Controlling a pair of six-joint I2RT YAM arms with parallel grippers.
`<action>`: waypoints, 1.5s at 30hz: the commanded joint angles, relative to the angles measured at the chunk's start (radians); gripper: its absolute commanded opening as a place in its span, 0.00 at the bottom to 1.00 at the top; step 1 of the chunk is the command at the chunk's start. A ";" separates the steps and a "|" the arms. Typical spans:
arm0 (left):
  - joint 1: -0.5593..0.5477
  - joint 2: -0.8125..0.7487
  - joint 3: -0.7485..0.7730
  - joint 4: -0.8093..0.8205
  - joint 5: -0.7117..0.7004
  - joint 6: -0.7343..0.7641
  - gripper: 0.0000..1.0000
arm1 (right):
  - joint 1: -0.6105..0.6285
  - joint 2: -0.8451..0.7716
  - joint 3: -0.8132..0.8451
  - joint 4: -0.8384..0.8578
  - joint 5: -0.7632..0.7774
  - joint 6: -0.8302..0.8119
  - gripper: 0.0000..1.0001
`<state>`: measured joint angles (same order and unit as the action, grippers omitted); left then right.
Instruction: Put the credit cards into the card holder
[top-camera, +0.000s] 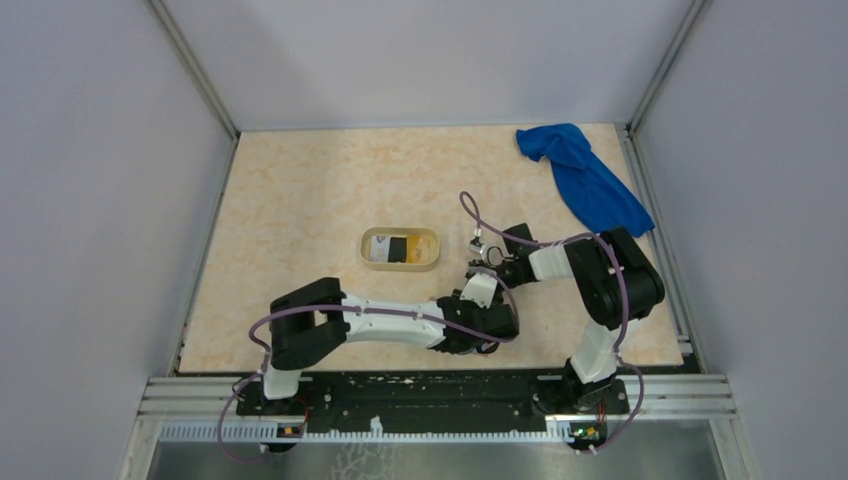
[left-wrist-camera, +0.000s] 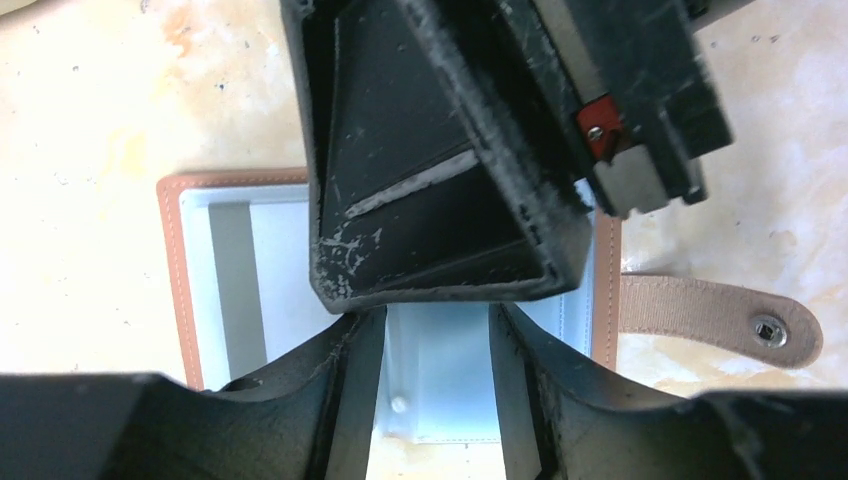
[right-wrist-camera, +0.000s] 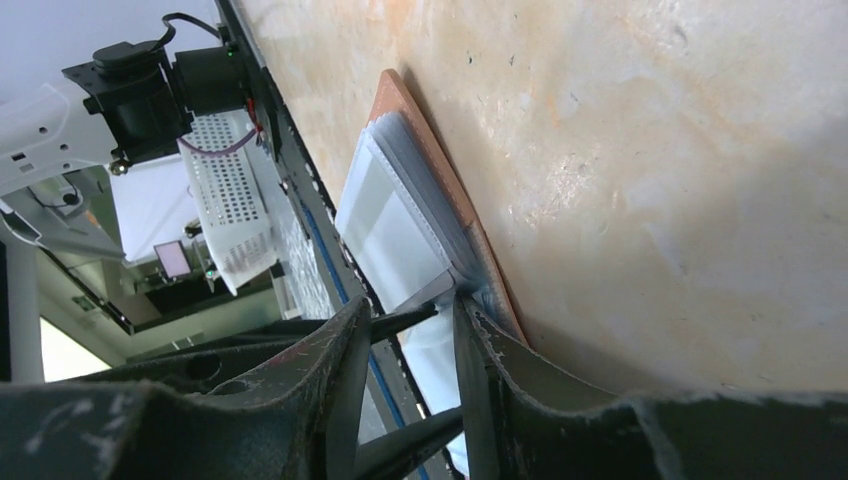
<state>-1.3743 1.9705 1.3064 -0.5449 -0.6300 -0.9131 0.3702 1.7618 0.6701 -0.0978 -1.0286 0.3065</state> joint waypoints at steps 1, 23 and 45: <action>0.012 -0.011 -0.074 -0.162 -0.051 -0.061 0.51 | -0.001 0.024 0.012 -0.010 0.088 -0.048 0.38; -0.002 -0.580 -0.615 0.746 0.221 0.407 0.57 | -0.026 -0.198 0.137 -0.261 -0.002 -0.423 0.51; 0.361 -0.699 -0.874 0.851 0.387 0.408 0.21 | 0.457 -0.551 0.016 -0.680 0.217 -1.733 0.09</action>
<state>-1.0309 1.2304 0.4290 0.3187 -0.2745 -0.4995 0.6765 1.1809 0.6800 -0.7719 -0.9878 -1.2987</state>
